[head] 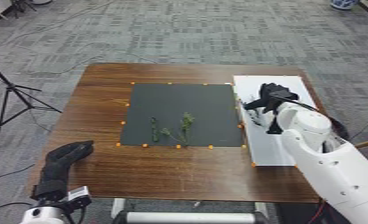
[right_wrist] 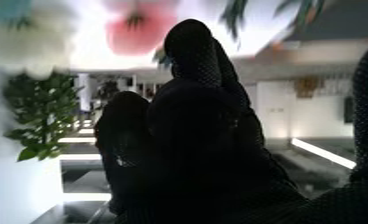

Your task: Arrange flowers

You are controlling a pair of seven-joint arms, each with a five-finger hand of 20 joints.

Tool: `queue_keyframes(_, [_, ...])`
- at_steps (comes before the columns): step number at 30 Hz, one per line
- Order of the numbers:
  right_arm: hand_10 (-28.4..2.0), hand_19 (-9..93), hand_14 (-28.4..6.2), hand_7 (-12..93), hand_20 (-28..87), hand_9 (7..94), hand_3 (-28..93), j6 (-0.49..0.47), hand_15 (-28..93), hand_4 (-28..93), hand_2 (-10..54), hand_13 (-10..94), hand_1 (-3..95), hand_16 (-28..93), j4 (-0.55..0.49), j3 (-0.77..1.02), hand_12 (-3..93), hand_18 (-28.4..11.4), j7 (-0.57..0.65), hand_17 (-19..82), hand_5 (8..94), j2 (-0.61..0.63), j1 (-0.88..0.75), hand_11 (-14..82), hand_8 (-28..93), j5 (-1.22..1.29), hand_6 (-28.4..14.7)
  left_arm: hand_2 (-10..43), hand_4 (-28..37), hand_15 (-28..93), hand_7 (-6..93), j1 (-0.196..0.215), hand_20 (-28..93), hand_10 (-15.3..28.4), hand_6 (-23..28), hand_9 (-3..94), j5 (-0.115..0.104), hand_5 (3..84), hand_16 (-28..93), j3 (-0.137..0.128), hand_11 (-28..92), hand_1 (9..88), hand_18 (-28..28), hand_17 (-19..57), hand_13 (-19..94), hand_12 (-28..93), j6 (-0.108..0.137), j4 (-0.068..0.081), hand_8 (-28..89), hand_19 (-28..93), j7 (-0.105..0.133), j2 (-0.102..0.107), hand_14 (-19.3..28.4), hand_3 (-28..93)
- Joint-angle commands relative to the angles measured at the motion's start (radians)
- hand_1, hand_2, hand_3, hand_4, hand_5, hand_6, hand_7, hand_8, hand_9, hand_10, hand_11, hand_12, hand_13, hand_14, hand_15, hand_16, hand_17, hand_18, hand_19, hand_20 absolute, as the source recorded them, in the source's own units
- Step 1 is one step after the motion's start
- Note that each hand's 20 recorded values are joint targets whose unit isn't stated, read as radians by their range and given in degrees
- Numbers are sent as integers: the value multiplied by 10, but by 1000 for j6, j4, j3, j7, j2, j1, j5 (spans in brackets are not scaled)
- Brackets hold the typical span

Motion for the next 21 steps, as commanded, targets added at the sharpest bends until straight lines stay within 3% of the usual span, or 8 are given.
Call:
queue_keyframes(1, [-176,932,-55,246,586,741,497,-132,584,-125,-95,878,257,382,64,-134,352,-113,-5,646,607,-29,76,377,-4,-77,-127,-3,-179,243,232,-15,191,135,16,535,25,546,2,-3,258,365,138,44,423,138,-35,6,-95,183,-9,4,169,679])
queue_keyframes(5, [-170,932,-50,310,577,777,501,-99,584,-120,-95,899,292,377,94,-184,367,-102,16,670,628,-41,81,429,0,-105,-112,-4,-178,243,232,-25,191,134,17,535,24,546,2,4,257,365,138,44,423,138,-32,8,-95,183,-15,1,170,680])
queue_keyframes(7, [-162,932,-34,370,579,792,519,-58,585,-114,-95,922,358,374,111,-193,371,-94,32,693,632,-51,69,460,-12,-109,-99,-3,-178,243,232,-21,191,135,17,535,21,547,2,6,257,366,138,44,423,139,-30,5,-96,183,-16,-5,169,678])
queue_keyframes(10, [-147,932,-21,403,571,824,428,-73,616,-57,-95,936,570,341,96,-177,368,-81,70,730,623,-39,49,475,295,-25,-58,-4,-178,243,232,-33,191,134,17,535,19,546,1,12,258,367,138,44,424,139,-37,13,-95,183,-14,-3,169,678])
queue_keyframes(12, [-137,932,-17,394,551,849,441,-99,629,-59,-78,937,637,315,81,-144,365,-75,86,742,649,-38,34,461,330,26,-44,-3,-178,243,231,-28,190,134,17,536,12,547,2,5,258,367,138,44,424,139,-38,11,-96,182,-14,-5,169,678])
queue_keyframes(15, [-134,932,-18,360,547,864,443,-147,631,-63,-62,937,653,305,50,-82,363,-75,131,744,686,-31,23,445,325,180,-44,-3,-178,242,232,-21,190,134,17,535,3,546,1,4,258,367,138,44,424,138,-30,6,-95,181,-12,-6,169,677])
queue_keyframes(17, [-134,932,-20,336,547,869,446,-167,631,-62,-43,937,652,302,31,-41,360,-76,143,743,703,-24,16,435,315,243,-46,-3,-177,242,231,-12,190,134,17,535,-6,546,1,-5,259,368,138,44,424,138,-37,4,-95,181,-10,-11,169,677])
queue_keyframes(21, [-134,932,-23,291,542,875,447,-120,631,-63,-15,937,647,294,-44,35,358,-77,138,744,728,5,-15,425,328,347,-50,-3,-177,244,230,-6,189,135,17,535,-9,546,2,-4,259,367,138,44,424,138,-36,2,-95,181,-11,-13,169,677])
